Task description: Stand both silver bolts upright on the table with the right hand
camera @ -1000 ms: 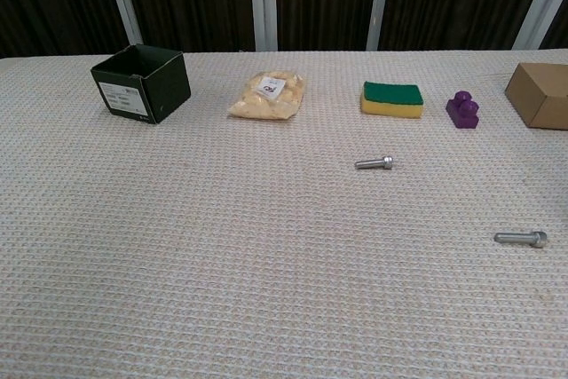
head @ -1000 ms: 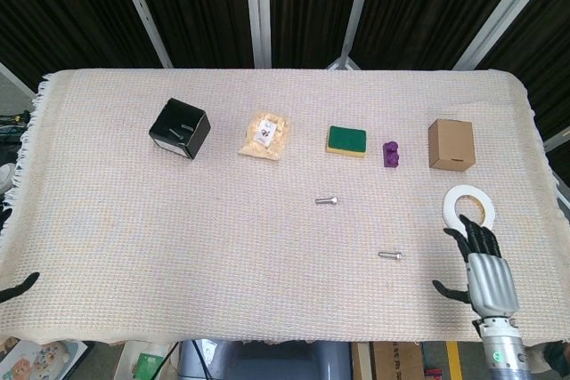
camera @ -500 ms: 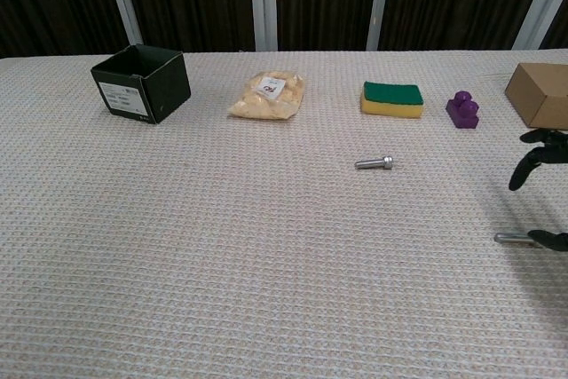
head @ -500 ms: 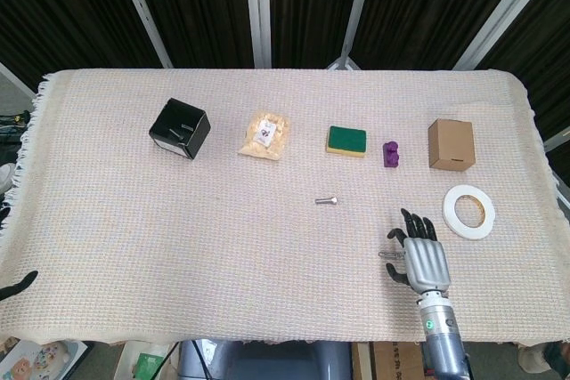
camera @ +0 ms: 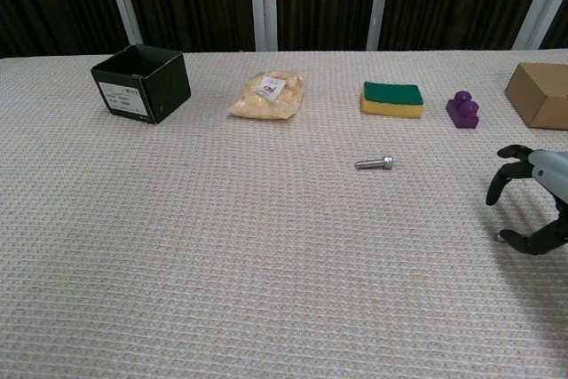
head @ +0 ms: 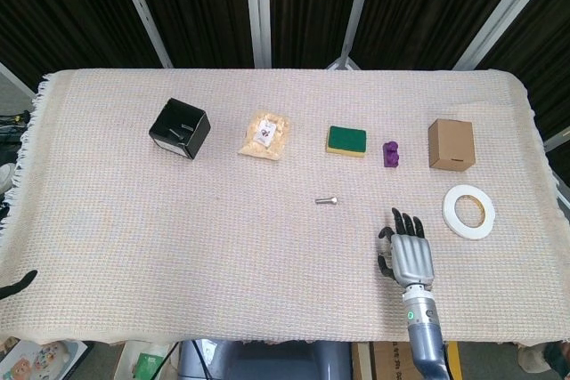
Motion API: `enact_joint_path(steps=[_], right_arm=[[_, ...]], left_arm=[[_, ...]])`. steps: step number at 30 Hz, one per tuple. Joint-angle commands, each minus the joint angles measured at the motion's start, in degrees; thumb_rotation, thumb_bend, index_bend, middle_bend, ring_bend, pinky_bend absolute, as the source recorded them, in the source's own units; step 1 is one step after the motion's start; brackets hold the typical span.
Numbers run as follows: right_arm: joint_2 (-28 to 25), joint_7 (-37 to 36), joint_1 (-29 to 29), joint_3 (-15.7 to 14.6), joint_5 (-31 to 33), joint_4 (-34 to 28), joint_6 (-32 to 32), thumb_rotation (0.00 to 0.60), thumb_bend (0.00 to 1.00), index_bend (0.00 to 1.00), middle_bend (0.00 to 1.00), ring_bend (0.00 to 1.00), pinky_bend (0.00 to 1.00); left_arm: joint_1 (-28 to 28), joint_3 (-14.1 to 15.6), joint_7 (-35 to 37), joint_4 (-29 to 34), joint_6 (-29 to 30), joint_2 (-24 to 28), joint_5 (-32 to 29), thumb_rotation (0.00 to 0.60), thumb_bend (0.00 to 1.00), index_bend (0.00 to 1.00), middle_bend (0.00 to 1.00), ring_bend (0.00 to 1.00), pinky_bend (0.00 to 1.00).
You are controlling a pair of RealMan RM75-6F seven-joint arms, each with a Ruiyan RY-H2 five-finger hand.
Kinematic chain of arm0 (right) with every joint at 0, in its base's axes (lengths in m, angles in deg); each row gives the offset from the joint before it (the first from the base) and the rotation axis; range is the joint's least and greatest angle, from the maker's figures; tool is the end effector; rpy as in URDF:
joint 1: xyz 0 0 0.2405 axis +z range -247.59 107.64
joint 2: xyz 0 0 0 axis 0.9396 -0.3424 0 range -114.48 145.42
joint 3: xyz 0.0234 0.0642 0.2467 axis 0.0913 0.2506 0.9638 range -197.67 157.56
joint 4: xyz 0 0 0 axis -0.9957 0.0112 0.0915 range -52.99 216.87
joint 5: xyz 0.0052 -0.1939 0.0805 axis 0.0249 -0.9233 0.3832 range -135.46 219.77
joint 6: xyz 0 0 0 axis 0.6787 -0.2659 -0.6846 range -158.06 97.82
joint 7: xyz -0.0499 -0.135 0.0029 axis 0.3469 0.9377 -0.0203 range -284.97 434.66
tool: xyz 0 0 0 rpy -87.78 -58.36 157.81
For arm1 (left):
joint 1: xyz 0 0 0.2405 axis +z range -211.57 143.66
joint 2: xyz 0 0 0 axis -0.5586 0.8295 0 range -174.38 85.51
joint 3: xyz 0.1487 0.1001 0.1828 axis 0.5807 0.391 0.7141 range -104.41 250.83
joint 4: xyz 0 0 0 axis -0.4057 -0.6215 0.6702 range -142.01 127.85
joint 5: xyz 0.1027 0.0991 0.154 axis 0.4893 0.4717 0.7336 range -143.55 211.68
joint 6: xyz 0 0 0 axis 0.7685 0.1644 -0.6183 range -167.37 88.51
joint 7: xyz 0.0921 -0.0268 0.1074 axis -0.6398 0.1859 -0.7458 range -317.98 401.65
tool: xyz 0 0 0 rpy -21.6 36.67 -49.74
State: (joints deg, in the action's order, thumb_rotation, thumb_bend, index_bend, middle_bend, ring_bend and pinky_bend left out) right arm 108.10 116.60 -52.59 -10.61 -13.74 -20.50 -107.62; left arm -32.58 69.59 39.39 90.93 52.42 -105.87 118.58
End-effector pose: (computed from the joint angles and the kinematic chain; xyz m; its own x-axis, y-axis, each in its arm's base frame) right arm -0.2111 -0.2298 -0.0021 0.3507 -0.2752 0.8951 -0.9144 0.1059 0.3908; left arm -0.3089 0.1486 0.1838 0.3935 -0.0813 0.9157 0.9165 0.1127 -0.3838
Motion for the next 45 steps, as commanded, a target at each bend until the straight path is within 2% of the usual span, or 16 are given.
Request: enact_joint_path(steps=[1,10,19,27,45], right_arm=[[-0.4,-0.29,-0.08,-0.51,-0.45,-0.42,-0.36,0.6,0.38,0.41,0.0,0.04,0.01],[-1.34,-0.38,-0.15,-2.31,0.58,-0.76,0.13,0.6,0.38,0.42,0.0,0.04,0.01],[-0.72,-0.29,0.52,-2.56,0.99,-0.03,0.08,0.6,0.38,0.42,0.0,0.04,0.01],[0.04,-0.31,1.0,-2.47,1.85,0.81,-0.08,0.6,0.38,0.49,0.0,0.04,0.01],[0.78,1.26,2.74,-1.98,4.43,1.93,0.31,0.6,0.38,0.49,0.0,0.04,0.01]], left_arm=[[-0.01,0.01,-0.14,0.01,-0.01,-0.05,0.0,0.6,0.12,0.1,0.06,0.0,0.15],[-0.03,0.14,-0.86,0.15,0.06,-0.25,0.18,0.6,0.12,0.11,0.06,0.0,0.15],[-0.07,0.08,-0.93,0.15,0.04,-0.3,0.08,0.6,0.12,0.11,0.06,0.0,0.15],[-0.04,0.13,-0.96,0.15,0.06,-0.28,0.1,0.6,0.12,0.11,0.06,0.0,0.15],[-0.09,0.15,-1.28,0.21,0.06,-0.36,0.14,0.6,0.12,0.11,0.06,0.0,0.15]])
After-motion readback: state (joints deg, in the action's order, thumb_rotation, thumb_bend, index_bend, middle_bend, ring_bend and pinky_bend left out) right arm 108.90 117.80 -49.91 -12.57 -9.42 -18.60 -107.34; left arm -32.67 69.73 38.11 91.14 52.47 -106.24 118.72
